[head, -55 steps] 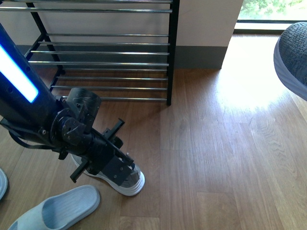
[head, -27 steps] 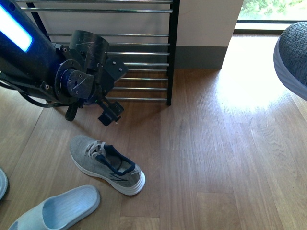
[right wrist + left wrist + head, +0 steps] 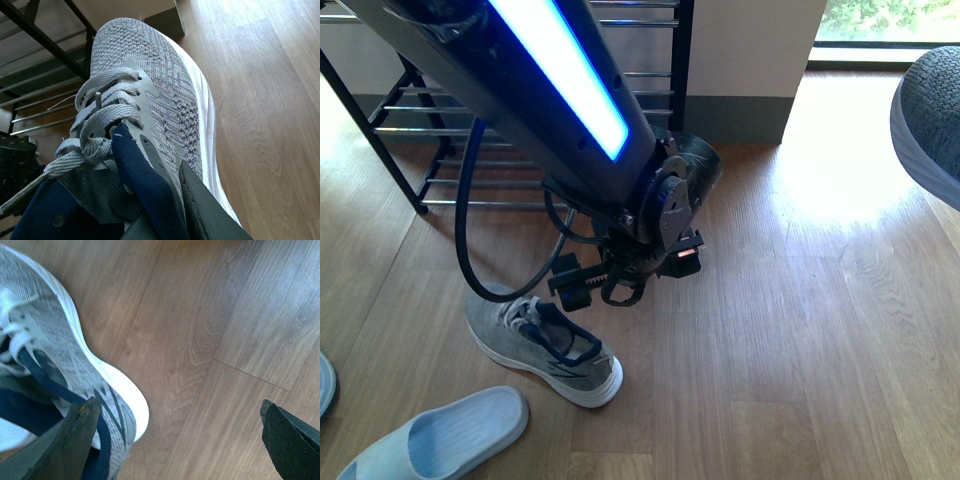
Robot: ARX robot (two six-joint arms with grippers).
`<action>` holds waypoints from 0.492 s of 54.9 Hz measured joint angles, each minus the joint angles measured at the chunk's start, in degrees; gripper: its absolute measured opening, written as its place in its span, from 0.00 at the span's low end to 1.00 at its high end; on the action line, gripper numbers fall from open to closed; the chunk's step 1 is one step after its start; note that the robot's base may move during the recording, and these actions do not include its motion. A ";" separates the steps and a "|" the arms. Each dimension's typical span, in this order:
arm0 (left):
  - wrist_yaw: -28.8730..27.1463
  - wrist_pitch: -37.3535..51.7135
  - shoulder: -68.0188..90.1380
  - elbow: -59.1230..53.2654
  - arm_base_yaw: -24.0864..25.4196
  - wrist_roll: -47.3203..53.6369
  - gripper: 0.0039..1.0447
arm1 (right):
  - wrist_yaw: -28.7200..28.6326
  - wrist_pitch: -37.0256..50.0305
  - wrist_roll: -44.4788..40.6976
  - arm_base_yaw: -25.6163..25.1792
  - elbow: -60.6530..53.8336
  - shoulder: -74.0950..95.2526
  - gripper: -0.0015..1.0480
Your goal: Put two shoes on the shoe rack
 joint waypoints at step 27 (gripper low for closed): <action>2.34 1.38 -2.23 -8.92 0.33 -15.08 0.91 | 0.00 0.00 0.00 0.00 0.00 0.00 0.01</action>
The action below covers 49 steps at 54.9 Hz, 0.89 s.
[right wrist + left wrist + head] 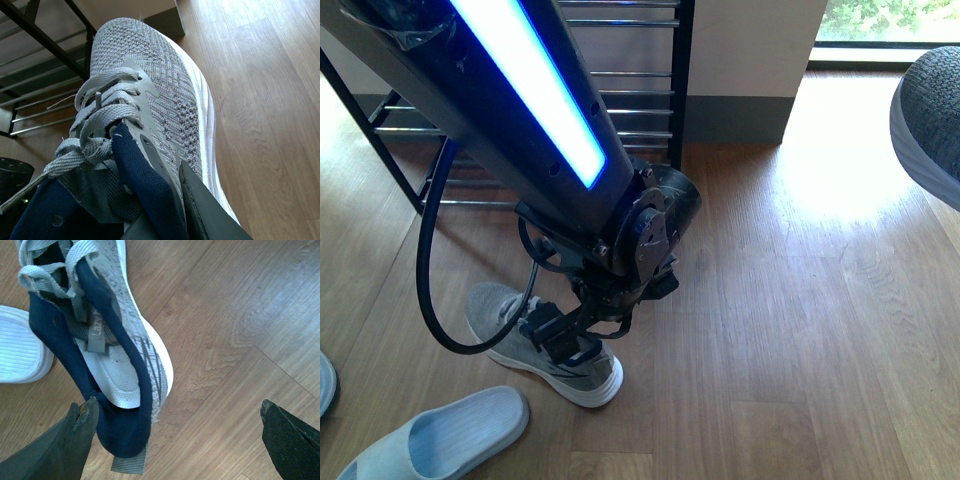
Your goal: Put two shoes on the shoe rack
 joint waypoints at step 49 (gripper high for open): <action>6.08 -2.08 18.47 18.80 5.25 1.53 0.71 | 0.00 0.00 0.00 0.00 0.00 0.00 0.01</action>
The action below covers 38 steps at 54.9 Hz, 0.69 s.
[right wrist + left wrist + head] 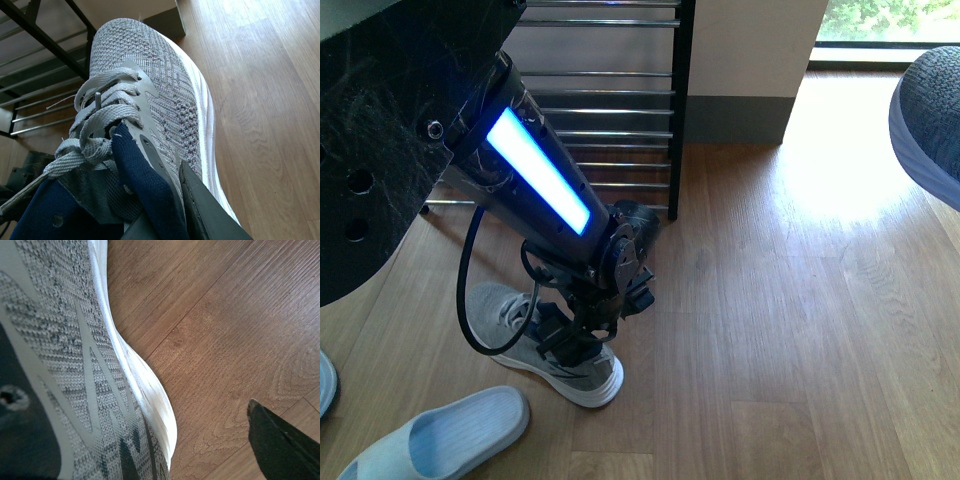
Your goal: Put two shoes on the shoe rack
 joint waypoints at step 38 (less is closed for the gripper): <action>-5.55 8.48 -6.73 -10.69 1.90 11.26 0.02 | 0.00 0.00 0.00 0.00 0.00 0.00 0.01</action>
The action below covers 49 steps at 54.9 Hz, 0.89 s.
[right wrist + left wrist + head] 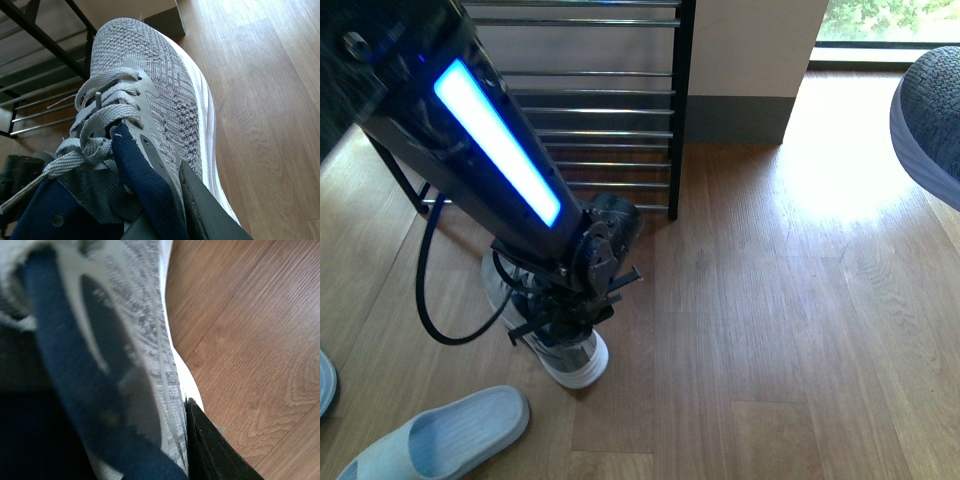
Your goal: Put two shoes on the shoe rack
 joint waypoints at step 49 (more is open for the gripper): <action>-7.52 25.64 -60.81 -59.39 -1.38 24.83 0.02 | 0.00 0.00 0.02 0.00 0.00 0.00 0.01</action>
